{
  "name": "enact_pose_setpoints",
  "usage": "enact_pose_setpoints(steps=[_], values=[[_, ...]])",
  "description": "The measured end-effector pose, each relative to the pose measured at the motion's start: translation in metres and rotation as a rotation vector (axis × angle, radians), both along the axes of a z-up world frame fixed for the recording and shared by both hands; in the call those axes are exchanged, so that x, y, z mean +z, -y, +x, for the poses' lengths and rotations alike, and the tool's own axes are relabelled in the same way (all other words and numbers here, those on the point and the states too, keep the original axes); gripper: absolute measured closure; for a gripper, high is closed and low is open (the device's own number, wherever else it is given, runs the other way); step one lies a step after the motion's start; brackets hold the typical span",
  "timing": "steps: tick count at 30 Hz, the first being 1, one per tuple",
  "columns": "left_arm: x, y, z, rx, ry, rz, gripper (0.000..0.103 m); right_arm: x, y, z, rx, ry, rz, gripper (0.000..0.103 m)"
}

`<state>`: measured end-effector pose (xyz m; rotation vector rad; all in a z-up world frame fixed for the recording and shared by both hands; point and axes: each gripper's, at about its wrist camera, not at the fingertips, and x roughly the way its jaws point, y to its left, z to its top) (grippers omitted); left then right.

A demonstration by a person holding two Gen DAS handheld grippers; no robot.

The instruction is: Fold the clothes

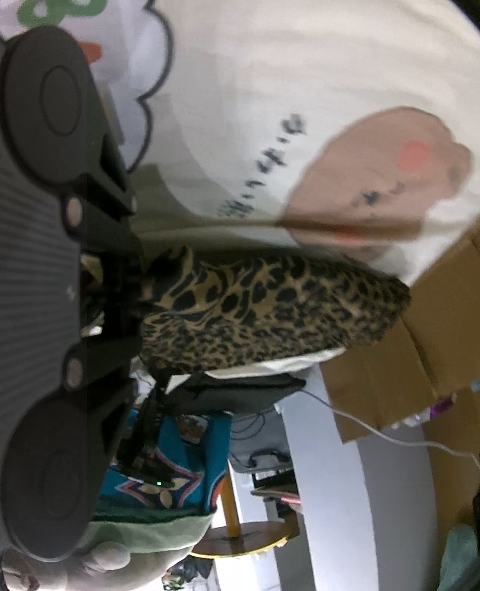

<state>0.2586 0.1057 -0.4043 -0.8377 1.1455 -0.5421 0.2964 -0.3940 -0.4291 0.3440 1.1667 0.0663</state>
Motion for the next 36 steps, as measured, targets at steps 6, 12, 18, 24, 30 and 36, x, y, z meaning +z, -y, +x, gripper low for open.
enact_pose_setpoints(steps=[6,12,18,24,30,36], values=[[0.041,-0.019,0.001,0.04,0.048,0.025,0.099,0.021,-0.008,-0.016,-0.022,-0.01,0.079,0.097],[0.061,-0.028,-0.01,0.05,0.029,0.088,0.099,0.033,-0.021,-0.036,-0.062,-0.043,0.139,0.097],[0.071,-0.036,-0.034,0.04,-0.016,0.145,0.099,0.042,-0.023,-0.063,-0.105,-0.082,0.156,0.097],[0.065,-0.049,-0.062,0.005,-0.076,0.197,0.099,0.038,-0.028,-0.096,-0.096,-0.122,0.169,0.097],[0.025,-0.052,-0.067,0.0,-0.137,0.266,0.099,0.005,-0.03,-0.105,-0.101,-0.14,0.205,0.097],[-0.005,-0.049,-0.066,0.003,-0.171,0.313,0.099,-0.012,-0.038,-0.106,-0.053,-0.125,0.167,0.095]])
